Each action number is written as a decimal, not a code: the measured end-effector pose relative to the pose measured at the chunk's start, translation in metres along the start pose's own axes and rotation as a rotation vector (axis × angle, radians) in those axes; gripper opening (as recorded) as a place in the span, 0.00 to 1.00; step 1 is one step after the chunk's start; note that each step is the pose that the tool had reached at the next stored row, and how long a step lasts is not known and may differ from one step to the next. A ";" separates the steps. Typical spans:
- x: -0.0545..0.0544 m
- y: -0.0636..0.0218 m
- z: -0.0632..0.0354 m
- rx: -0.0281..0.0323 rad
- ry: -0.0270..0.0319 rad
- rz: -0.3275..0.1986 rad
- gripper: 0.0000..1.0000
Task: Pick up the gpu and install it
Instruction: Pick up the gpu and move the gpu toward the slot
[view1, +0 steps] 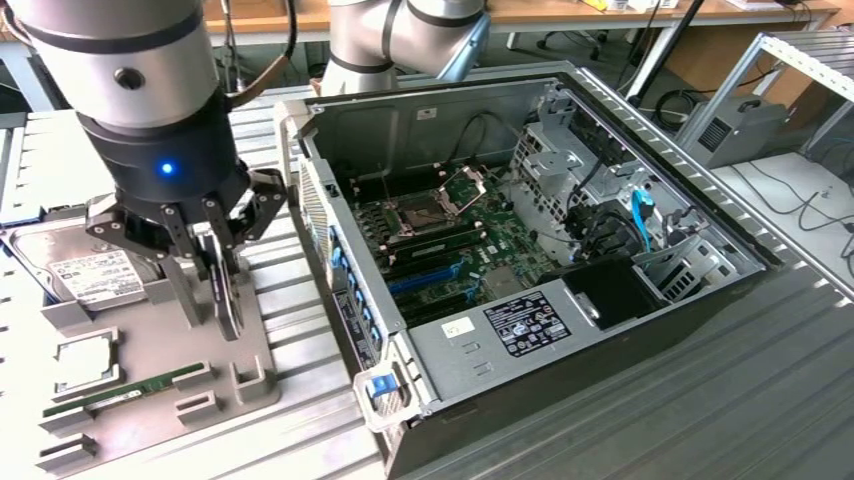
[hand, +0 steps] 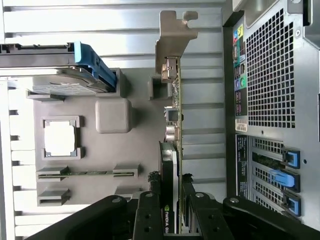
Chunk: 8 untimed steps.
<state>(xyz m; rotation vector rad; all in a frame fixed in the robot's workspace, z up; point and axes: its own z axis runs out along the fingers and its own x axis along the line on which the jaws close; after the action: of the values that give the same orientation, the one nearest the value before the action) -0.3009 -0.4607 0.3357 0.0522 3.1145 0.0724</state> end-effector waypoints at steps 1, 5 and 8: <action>0.000 0.0003 -0.0069 0.0000 0.0000 0.000 0.27; -0.001 0.0010 -0.0214 0.0000 -0.0002 0.000 0.27; -0.001 0.0014 -0.0296 0.0000 -0.0002 0.000 0.27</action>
<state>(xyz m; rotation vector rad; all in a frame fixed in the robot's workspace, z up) -0.3009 -0.4607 0.3654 0.0523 3.1143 0.0724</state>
